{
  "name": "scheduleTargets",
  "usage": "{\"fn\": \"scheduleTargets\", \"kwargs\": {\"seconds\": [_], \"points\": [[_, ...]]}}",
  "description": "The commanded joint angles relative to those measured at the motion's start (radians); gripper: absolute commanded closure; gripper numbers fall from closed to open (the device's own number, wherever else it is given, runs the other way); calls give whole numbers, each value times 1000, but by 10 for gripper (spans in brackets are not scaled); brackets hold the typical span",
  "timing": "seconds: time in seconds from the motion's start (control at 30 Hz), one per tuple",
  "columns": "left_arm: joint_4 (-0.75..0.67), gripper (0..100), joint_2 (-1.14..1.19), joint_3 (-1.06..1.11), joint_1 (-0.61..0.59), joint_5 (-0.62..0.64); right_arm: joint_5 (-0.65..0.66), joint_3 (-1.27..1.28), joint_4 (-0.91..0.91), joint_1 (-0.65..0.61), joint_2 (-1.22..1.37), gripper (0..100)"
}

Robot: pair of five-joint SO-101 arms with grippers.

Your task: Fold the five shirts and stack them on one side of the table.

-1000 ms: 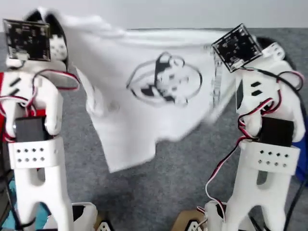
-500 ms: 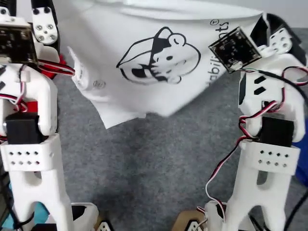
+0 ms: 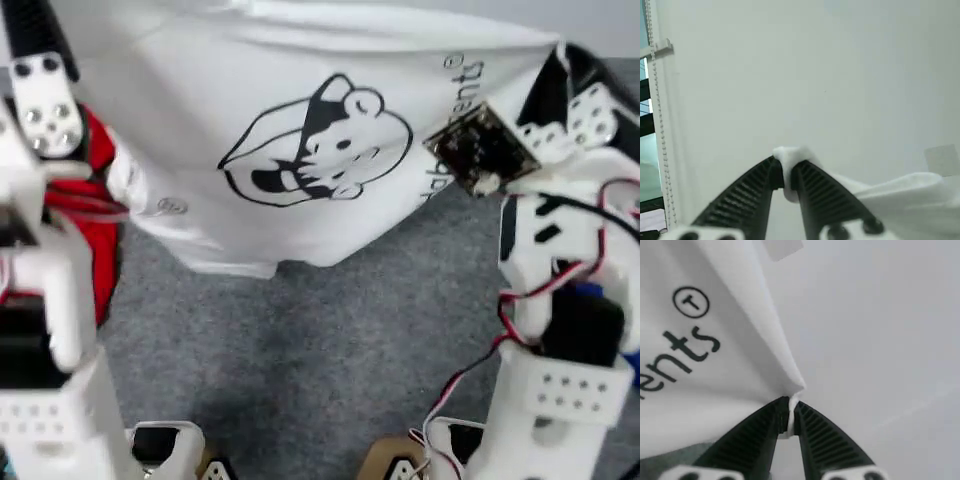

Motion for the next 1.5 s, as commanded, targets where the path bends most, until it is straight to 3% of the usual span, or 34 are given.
{"fn": "scheduleTargets", "kwargs": {"seconds": [0.0, 0.37, 0.57, 0.73, 0.93, 1.03, 1.27, 1.47], "points": [[107, 998, -83, -35, 3, -25, 11, -11, 104, 10, -93, 987], [534, 998, -281, -30, 0, -74, 83, -6, 427, 10, -366, 987], [723, 998, -284, 140, 2, -75, 107, 212, 464, 4, -367, 987], [695, 998, -284, 501, 2, -75, 178, 565, 298, 5, -367, 987], [373, 998, -284, 1030, 3, -152, 249, 930, 13, -27, -366, 987], [259, 995, -284, 1182, -3, -170, 267, 1014, -64, -35, -366, 987], [322, 869, -287, 1095, -34, -95, 267, 1022, -68, -33, -375, 987], [434, 851, -285, 886, -109, -124, 267, 1020, -68, 48, -377, 987]]}}
